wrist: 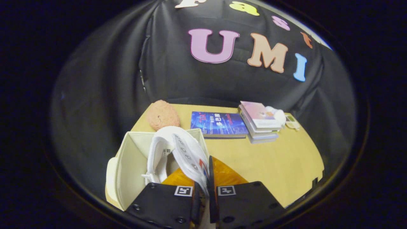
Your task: Open the storage box then place both shoes into the box .Put the left shoe in first, then the right shoe, with the right side of both shoes facing outward in a uniform manner.
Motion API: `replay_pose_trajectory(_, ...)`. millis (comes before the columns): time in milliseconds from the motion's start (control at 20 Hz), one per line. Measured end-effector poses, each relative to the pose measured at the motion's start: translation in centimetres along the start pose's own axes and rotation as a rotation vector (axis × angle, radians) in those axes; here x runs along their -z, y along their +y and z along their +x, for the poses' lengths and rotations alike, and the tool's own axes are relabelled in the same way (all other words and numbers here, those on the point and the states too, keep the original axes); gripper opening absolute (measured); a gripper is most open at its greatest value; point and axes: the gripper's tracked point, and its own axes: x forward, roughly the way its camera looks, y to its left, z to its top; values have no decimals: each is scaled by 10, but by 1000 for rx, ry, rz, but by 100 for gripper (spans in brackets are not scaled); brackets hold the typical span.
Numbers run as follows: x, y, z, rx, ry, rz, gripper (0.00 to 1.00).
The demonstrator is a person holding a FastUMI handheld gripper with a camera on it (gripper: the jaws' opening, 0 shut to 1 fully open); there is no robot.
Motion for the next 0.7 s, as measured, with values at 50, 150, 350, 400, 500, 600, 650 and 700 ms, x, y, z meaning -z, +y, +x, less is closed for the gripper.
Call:
replay_pose_trajectory(50, 4, 4, 4, -23, 16, 34, 23)
replay_pose_trajectory(150, 17, 7, 4, -57, 49, 67, 37)
replay_pose_trajectory(350, 6, 29, -11, -172, 4, 77, 72)
replay_pose_trajectory(400, -5, 35, -21, -207, -24, 122, 81)
replay_pose_trajectory(500, -33, 34, -37, -257, -88, 210, 98)
replay_pose_trajectory(600, -55, 19, -54, -271, -147, 232, 98)
replay_pose_trajectory(650, -66, 9, -61, -268, -180, 217, 98)
replay_pose_trajectory(700, -74, -2, -68, -259, -211, 190, 97)
